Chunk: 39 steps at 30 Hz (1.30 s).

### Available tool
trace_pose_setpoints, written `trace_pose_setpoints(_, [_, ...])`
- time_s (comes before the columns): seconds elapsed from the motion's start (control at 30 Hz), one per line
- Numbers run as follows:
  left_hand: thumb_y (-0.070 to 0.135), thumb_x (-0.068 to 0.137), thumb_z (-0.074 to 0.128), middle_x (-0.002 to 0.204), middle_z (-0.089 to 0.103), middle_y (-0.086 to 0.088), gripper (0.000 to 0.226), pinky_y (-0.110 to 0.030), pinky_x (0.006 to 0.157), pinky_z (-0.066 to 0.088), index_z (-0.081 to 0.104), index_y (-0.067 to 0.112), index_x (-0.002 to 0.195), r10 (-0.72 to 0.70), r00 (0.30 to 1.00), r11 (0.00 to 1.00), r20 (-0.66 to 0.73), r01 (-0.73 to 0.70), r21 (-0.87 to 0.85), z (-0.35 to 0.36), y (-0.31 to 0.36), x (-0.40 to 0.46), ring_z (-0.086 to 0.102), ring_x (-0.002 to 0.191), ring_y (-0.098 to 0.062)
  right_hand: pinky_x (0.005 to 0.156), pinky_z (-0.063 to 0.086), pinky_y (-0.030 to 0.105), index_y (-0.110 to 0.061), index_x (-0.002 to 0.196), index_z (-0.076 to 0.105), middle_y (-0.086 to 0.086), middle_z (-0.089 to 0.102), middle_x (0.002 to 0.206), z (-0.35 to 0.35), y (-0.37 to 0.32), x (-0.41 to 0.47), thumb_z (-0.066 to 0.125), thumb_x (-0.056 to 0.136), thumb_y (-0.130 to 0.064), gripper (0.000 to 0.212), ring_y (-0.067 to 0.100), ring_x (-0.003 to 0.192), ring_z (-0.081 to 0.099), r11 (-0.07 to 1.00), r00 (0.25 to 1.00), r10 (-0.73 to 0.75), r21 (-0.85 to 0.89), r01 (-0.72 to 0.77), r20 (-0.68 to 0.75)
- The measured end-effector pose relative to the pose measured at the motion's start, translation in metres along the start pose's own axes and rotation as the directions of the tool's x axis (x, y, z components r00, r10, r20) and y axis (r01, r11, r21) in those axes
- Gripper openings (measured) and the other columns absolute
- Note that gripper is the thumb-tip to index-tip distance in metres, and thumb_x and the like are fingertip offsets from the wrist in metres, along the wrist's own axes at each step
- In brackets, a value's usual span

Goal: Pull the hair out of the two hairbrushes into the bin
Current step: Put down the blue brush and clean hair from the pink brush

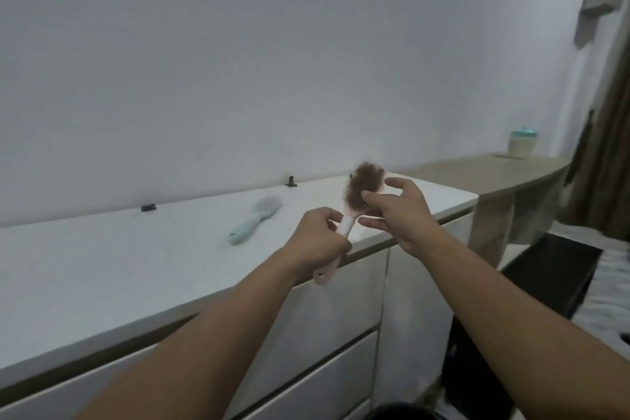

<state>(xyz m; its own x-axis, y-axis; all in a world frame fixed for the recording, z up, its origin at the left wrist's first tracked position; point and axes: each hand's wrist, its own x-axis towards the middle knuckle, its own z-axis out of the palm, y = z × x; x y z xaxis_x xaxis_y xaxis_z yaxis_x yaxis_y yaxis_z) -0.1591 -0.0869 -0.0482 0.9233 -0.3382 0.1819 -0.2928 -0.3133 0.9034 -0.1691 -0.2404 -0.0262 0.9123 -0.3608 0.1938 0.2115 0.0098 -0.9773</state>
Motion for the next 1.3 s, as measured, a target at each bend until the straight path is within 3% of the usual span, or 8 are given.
trace_pose_setpoints(0.13, [-0.002, 0.074, 0.063, 0.085, 0.061, -0.015, 0.031, -0.032, 0.059, 0.051, 0.055, 0.005, 0.102, -0.088, 0.987, 0.991, 0.135, 0.1, -0.087, 0.035, -0.015, -0.007, 0.058, 0.059, -0.023, 0.067, 0.061, 0.036, -0.012, 0.129, 0.036, 0.019, 0.061, 0.099, -0.035, 0.026, -0.028, 0.063, 0.088, 0.003, 0.051, 0.026, 0.081, 0.068, 0.998, 0.998, 0.048, 0.053, -0.046, -0.033])
trace_pose_setpoints(0.33, [-0.006, 0.077, 0.064, 0.086, 0.063, -0.015, 0.028, -0.023, 0.048, 0.043, 0.057, 0.014, 0.097, -0.128, 0.957, 0.974, 0.261, 0.171, -0.149, 0.098, -0.064, -0.026, 0.053, 0.055, -0.016, 0.088, 0.055, 0.042, -0.016, 0.131, 0.044, 0.013, 0.065, 0.117, -0.095, 0.097, -0.052, 0.072, 0.083, -0.006, 0.057, 0.022, 0.102, 0.066, 0.977, 0.983, 0.178, -0.106, -0.183, -0.053])
trace_pose_setpoints(0.5, [-0.016, 0.08, 0.05, 0.076, 0.055, -0.014, 0.033, -0.024, 0.044, 0.043, 0.053, 0.013, 0.096, -0.214, 0.908, 0.933, 0.359, 0.299, -0.2, 0.141, -0.106, -0.051, 0.05, 0.042, -0.014, 0.077, 0.059, 0.042, -0.014, 0.129, 0.045, 0.018, 0.065, 0.11, -0.13, 0.145, -0.077, 0.073, 0.078, 0.005, 0.06, 0.03, 0.098, 0.067, 0.96, 0.962, 0.26, -0.083, -0.266, -0.083])
trace_pose_setpoints(0.77, [-0.017, 0.078, 0.048, 0.08, 0.059, -0.007, 0.036, -0.025, 0.044, 0.046, 0.045, 0.017, 0.09, -0.334, 0.821, 0.902, 0.463, 0.421, -0.096, 0.189, -0.154, -0.082, 0.06, 0.051, -0.015, 0.064, 0.062, 0.039, -0.016, 0.132, 0.048, 0.019, 0.066, 0.1, -0.161, 0.2, -0.119, 0.069, 0.08, 0.011, 0.062, 0.028, 0.083, 0.072, 0.938, 0.948, 0.316, -0.134, -0.319, -0.047])
trace_pose_setpoints(1.03, [0.045, 0.077, 0.07, 0.064, 0.059, -0.003, 0.03, -0.021, 0.041, 0.039, 0.052, 0.021, 0.079, -0.452, 0.836, 0.868, 0.31, 0.493, -0.064, 0.221, -0.181, -0.101, 0.051, 0.043, -0.015, 0.064, 0.061, 0.034, -0.007, 0.129, 0.054, 0.014, 0.065, 0.105, -0.175, 0.231, -0.12, 0.069, 0.08, 0.007, 0.053, 0.026, 0.088, 0.068, 0.88, 0.921, 0.389, -0.292, -0.373, -0.004])
trace_pose_setpoints(1.17, [0.051, 0.08, 0.064, 0.061, 0.058, -0.006, 0.036, -0.022, 0.039, 0.037, 0.054, 0.017, 0.082, -0.488, 0.824, 0.857, 0.289, 0.515, -0.024, 0.228, -0.195, -0.109, 0.05, 0.039, -0.017, 0.08, 0.06, 0.039, -0.019, 0.12, 0.065, 0.006, 0.062, 0.115, -0.183, 0.242, -0.119, 0.068, 0.081, 0.002, 0.044, 0.023, 0.093, 0.067, 0.764, 0.959, 0.284, -0.601, -0.236, -0.015])
trace_pose_setpoints(1.23, [0.05, 0.084, 0.061, 0.061, 0.059, -0.006, 0.035, -0.022, 0.038, 0.037, 0.054, 0.016, 0.082, -0.504, 0.817, 0.852, 0.281, 0.523, 0.008, 0.23, -0.202, -0.11, 0.05, 0.037, -0.016, 0.089, 0.052, 0.024, -0.019, 0.116, 0.069, 0.0, 0.062, 0.115, -0.184, 0.244, -0.119, 0.071, 0.08, -0.001, 0.04, 0.014, 0.098, 0.063, 0.66, 0.978, 0.187, -0.749, -0.055, 0.093])
trace_pose_setpoints(1.3, [0.05, 0.085, 0.059, 0.061, 0.06, -0.007, 0.034, -0.022, 0.038, 0.038, 0.055, 0.017, 0.082, -0.518, 0.803, 0.843, 0.296, 0.537, 0.019, 0.231, -0.208, -0.11, 0.051, 0.036, -0.016, 0.081, 0.049, 0.015, -0.015, 0.109, 0.074, -0.002, 0.067, 0.107, -0.182, 0.243, -0.12, 0.072, 0.079, -0.001, 0.033, 0.013, 0.095, 0.062, 0.616, 0.959, 0.157, -0.783, 0.091, 0.235])
